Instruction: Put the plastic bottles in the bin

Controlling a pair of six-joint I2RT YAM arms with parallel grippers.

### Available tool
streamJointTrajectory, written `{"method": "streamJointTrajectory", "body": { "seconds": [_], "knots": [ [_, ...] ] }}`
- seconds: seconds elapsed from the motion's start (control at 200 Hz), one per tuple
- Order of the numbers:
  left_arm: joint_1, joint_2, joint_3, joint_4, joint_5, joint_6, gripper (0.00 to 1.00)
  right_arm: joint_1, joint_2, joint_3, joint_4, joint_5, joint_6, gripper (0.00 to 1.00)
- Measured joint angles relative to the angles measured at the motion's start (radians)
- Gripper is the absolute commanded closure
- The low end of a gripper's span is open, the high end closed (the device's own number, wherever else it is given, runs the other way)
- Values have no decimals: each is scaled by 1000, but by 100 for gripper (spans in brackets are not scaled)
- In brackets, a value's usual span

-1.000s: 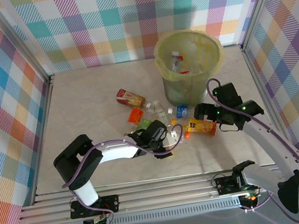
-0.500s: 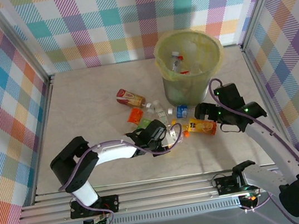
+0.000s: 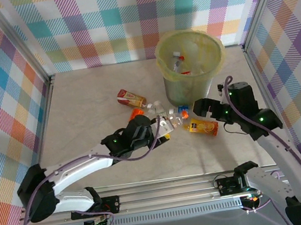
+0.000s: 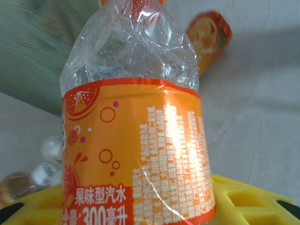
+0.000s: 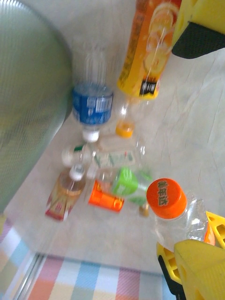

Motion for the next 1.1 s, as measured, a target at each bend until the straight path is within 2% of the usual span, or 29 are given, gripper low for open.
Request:
{"method": "streamJointTrajectory", "body": {
  "seconds": [0.165, 0.33, 0.455, 0.575, 0.81, 0.93, 1.105],
  "knots": [
    [0, -95, 0, 39, -52, -27, 82, 0, -22, 19, 108, -118, 61, 0],
    [0, -99, 12, 98, -95, -64, 82, 2, 0, 6, 335, -254, 164, 0],
    [0, -68, 45, 140, -104, -90, 82, 30, 56, -3, 476, -294, 212, 0],
    [0, -37, 75, 181, -105, -107, 82, 78, 127, -2, 554, -295, 224, 5],
    [0, -30, 87, 211, -103, -127, 82, 115, 195, 6, 638, -264, 239, 31],
    [0, -30, 89, 220, -94, -128, 82, 118, 226, 26, 677, -256, 249, 36],
    [0, -29, 89, 235, -85, -130, 82, 121, 256, 52, 710, -253, 264, 52]
  ]
}}
